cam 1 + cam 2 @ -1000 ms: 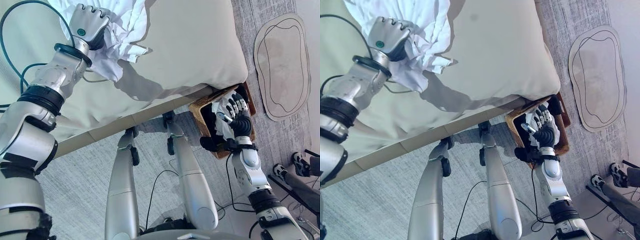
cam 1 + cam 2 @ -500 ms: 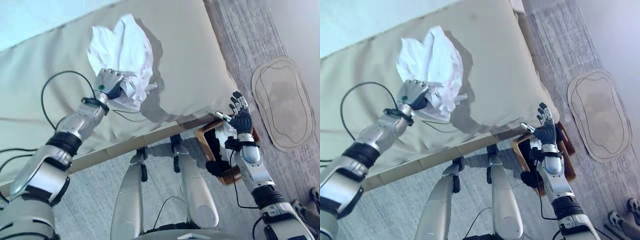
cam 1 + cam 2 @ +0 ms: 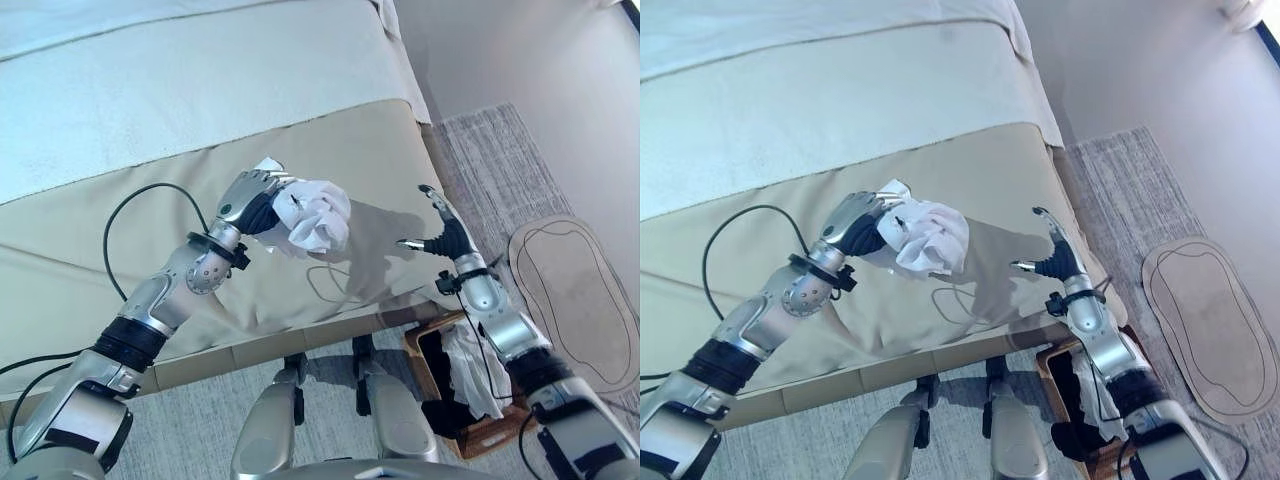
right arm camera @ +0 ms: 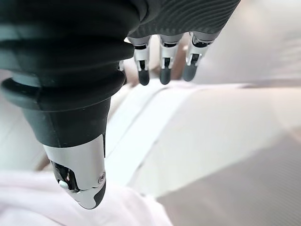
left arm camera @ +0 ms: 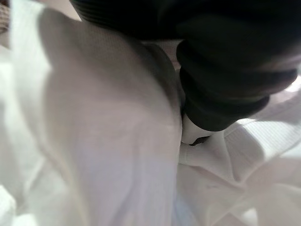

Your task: Pick up clothes into the bucket

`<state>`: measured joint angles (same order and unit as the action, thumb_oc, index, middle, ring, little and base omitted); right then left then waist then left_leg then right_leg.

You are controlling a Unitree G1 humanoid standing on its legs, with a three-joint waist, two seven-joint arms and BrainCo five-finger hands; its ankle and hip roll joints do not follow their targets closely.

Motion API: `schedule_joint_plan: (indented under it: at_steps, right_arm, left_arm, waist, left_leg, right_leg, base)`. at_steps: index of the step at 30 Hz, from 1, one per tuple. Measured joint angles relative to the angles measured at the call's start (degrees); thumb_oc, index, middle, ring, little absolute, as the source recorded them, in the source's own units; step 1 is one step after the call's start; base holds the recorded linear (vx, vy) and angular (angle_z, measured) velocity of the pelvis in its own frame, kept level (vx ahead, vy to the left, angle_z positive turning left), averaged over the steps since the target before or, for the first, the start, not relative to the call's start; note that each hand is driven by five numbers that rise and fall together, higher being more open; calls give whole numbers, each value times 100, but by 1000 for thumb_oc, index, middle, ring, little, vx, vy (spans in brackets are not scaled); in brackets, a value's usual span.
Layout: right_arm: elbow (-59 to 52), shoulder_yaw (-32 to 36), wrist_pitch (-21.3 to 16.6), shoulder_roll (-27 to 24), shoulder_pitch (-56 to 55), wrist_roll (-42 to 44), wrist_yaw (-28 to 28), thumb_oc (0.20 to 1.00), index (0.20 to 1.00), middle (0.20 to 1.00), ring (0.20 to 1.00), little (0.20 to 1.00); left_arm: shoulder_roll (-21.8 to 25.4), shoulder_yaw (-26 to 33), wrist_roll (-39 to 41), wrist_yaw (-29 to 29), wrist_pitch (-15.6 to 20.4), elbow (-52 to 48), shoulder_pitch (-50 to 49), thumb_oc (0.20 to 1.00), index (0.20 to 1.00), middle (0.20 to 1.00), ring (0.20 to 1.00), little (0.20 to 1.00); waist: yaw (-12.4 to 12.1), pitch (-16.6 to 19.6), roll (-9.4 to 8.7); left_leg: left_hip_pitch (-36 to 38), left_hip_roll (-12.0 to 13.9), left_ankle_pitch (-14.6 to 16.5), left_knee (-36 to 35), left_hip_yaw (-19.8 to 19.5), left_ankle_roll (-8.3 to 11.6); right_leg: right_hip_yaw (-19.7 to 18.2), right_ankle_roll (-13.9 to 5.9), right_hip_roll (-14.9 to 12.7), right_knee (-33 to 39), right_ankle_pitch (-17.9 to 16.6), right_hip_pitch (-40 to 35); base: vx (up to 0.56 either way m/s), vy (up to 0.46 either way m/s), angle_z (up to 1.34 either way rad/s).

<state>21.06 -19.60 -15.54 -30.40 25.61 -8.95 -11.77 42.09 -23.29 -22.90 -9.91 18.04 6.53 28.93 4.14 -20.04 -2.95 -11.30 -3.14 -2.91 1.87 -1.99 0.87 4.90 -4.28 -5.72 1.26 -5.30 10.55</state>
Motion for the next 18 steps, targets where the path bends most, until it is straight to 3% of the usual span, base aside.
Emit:
schedule_joint_plan:
  at_steps: [4, 6, 11, 18]
  right_arm:
    - [-388, -285, -113, -9, 73, -89, 334, 1000, 1000, 1000, 1000, 1000]
    - [-692, -522, -144, -18, 33, -89, 699, 1000, 1000, 1000, 1000, 1000]
    - [-1026, -657, -169, 52, -64, -52, 1181, 1000, 1000, 1000, 1000, 1000]
    - [-1018, -851, -163, 322, -87, 103, 1410, 1000, 1000, 1000, 1000, 1000]
  left_arm:
    - [12, 7, 751, 270, 211, -367, -80, 200, 200, 200, 200, 200]
    - [24, 285, 1075, 445, 259, -657, -394, 200, 200, 200, 200, 200]
    - [39, 498, 1131, 608, 256, -789, -640, 200, 200, 200, 200, 200]
    - [-102, 502, 1256, 760, 254, -1121, -780, 200, 200, 200, 200, 200]
  waist:
    - [-47, 331, 4]
    - [-31, 375, -9]
    - [-105, 583, 6]
    - [-187, 699, 24]
  left_leg:
    - [289, 14, 3, -155, -14, 4]
    - [547, 41, -7, -315, 5, 19]
    - [780, 102, 17, -429, -28, 71]
    - [897, 142, -5, -442, -48, 102]
  right_leg:
    - [22, -5, 28, 258, -20, -360]
    - [24, 4, 56, 375, -40, -579]
    - [40, 13, 117, 386, -24, -769]
    - [49, 19, 154, 387, -20, -886]
  base:
    - [97, -12, 3]
    - [104, -24, -3]
    - [86, -24, -1]
    - [38, -11, 1]
